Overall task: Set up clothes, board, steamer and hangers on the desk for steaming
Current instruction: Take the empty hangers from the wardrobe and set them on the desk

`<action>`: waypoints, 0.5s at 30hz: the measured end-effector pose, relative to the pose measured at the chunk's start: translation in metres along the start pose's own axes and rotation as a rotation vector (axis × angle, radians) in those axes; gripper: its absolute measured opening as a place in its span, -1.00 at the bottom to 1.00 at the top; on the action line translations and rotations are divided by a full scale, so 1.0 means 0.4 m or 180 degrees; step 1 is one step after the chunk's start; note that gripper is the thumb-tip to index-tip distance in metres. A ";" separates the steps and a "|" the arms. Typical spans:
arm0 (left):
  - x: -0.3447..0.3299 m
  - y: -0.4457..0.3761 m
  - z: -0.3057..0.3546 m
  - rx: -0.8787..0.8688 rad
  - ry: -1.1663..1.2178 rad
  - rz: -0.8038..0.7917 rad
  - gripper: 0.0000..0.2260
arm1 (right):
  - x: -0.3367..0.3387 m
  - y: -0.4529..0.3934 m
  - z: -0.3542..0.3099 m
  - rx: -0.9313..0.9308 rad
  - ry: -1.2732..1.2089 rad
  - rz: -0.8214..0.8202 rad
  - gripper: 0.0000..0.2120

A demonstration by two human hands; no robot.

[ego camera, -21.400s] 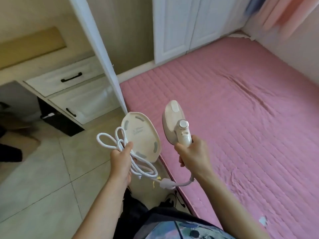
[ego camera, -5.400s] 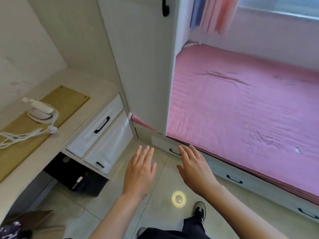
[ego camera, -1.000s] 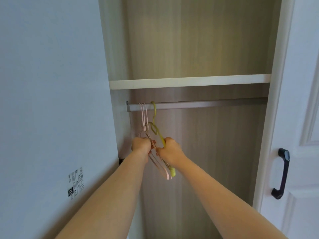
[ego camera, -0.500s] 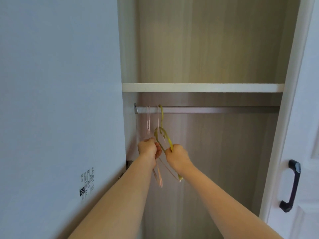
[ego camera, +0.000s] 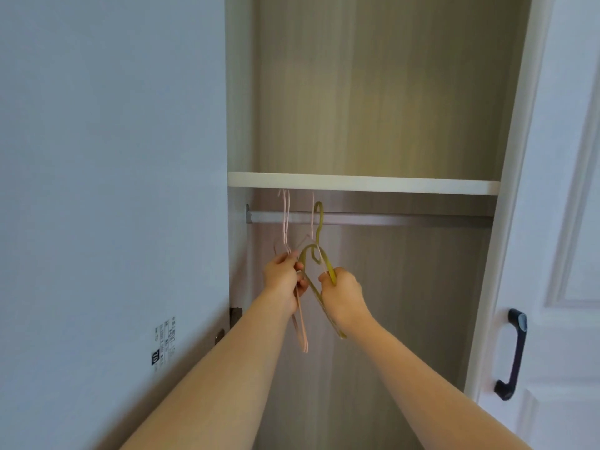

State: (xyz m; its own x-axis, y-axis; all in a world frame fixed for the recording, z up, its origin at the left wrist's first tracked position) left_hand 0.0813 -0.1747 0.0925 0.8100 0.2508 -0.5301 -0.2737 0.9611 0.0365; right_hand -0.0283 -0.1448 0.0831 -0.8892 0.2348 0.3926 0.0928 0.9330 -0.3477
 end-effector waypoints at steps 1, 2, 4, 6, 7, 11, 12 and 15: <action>0.000 0.011 -0.003 0.0023 0.0020 -0.0047 -0.89 | 0.007 0.009 0.003 0.0006 -0.0022 -0.0006 -0.83; 0.000 0.021 -0.008 0.0052 0.0018 -0.0092 -0.88 | 0.016 0.015 0.004 0.0017 -0.0016 -0.0008 -0.83; 0.004 0.046 -0.020 0.0115 -0.0016 -0.0136 -0.86 | 0.035 0.015 -0.001 0.0068 0.0123 -0.0015 -0.80; 0.015 0.066 -0.029 0.0154 -0.0083 -0.0132 -0.85 | 0.046 0.011 -0.007 0.0079 0.0290 -0.0028 -0.79; 0.019 0.072 -0.029 0.0167 -0.0098 -0.0135 -0.84 | 0.047 0.010 -0.008 0.0071 0.0316 -0.0022 -0.80; 0.024 0.088 -0.014 0.0215 -0.0032 -0.0144 -0.86 | 0.043 0.018 -0.011 0.0047 0.0261 0.0012 -0.79; 0.023 0.092 -0.008 0.0227 -0.0048 -0.0172 -0.87 | 0.041 0.021 -0.009 0.0048 0.0240 0.0027 -0.80; 0.023 0.097 0.004 0.0216 -0.0135 -0.0207 -0.87 | 0.042 0.025 -0.007 0.0011 0.0141 0.0047 -0.82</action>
State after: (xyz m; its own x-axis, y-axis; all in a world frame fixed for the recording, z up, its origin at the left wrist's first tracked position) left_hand 0.0790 -0.1349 0.0905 0.8465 0.1909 -0.4970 -0.1853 0.9808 0.0612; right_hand -0.0409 -0.1308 0.0886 -0.8670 0.2605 0.4247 0.1042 0.9284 -0.3567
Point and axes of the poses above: each hand's wrist, its own y-axis away from the middle knuckle, its own x-axis out of the back of the hand, z = x × y, the point moved 2 cm from there along -y, towards the middle knuckle, and after that the axes turned 1 degree about z, right-handed, at the moved point
